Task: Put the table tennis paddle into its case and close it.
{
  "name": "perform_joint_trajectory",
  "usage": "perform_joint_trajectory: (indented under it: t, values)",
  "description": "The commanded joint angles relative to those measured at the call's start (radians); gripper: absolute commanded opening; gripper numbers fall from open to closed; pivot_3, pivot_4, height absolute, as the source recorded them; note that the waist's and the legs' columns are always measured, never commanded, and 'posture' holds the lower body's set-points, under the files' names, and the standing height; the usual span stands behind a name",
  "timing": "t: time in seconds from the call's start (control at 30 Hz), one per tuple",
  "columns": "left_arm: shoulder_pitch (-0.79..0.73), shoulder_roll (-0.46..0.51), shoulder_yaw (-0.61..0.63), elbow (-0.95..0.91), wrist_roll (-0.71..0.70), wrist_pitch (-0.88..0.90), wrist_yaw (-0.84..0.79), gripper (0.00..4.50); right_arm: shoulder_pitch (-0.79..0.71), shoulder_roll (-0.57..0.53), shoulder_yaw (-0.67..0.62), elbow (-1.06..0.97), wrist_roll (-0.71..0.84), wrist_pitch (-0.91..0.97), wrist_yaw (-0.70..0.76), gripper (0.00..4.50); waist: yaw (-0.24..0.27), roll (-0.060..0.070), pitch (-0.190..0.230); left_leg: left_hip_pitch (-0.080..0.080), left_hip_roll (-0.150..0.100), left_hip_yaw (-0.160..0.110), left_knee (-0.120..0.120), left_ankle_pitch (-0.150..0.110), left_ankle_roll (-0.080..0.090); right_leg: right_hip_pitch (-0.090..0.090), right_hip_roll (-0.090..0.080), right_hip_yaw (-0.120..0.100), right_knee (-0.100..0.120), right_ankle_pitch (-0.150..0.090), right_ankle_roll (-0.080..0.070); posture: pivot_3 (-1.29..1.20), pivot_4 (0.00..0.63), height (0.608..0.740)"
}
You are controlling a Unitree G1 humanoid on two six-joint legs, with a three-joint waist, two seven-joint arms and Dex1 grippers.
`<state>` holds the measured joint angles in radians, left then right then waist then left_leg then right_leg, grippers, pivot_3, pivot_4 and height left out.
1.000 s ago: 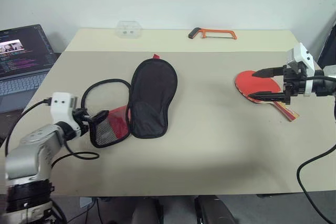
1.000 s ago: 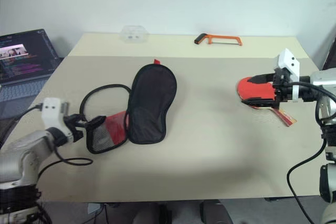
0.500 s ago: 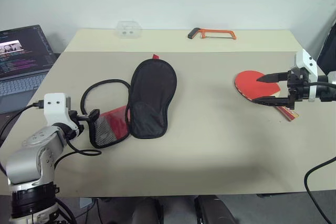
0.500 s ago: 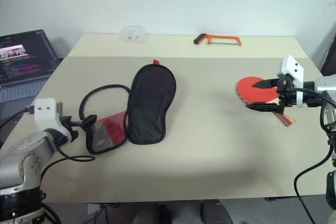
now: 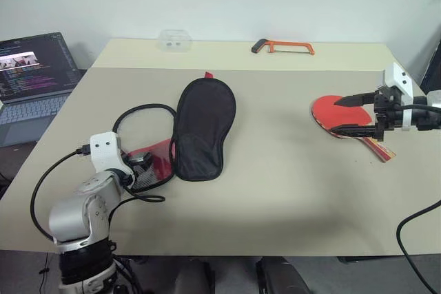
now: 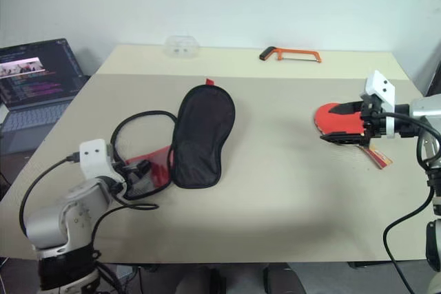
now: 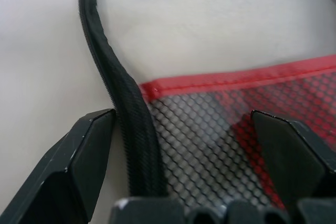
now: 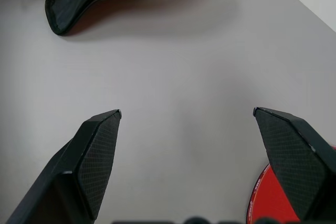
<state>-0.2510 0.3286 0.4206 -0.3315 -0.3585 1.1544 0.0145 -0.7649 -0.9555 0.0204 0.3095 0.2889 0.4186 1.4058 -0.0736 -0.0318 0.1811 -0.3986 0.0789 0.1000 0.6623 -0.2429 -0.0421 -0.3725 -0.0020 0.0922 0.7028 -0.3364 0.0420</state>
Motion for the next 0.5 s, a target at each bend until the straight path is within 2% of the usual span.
perform_joint_trajectory:
  t: [0.03,0.4,0.5]
  values:
    - [0.009,-0.036,-0.013,-0.024,-0.003,0.036,0.009,3.91,-0.012,-0.007,-0.019,-0.014,0.004,-0.019,0.002,4.50,0.005,0.000,0.000,0.000,0.000,-0.001,0.000,0.000,-0.001,0.000,0.000,0.000,-0.001,0.000,0.000,0.00,0.150,0.740]
    - [-0.061,-0.059,-0.014,-0.039,0.005,0.025,0.018,0.08,-0.032,0.010,-0.012,-0.004,-0.001,-0.028,0.001,4.50,0.038,0.000,0.000,-0.001,0.000,-0.004,0.000,-0.001,-0.002,0.003,0.000,-0.003,-0.005,0.000,0.000,0.00,0.150,0.740]
    - [-0.119,-0.091,-0.017,-0.043,-0.005,-0.015,0.017,0.01,-0.036,0.012,-0.012,-0.003,-0.001,-0.030,0.000,4.50,0.044,0.000,0.000,-0.002,0.000,-0.004,0.000,-0.001,-0.002,0.003,0.000,-0.004,-0.006,0.000,0.000,0.00,0.150,0.740]
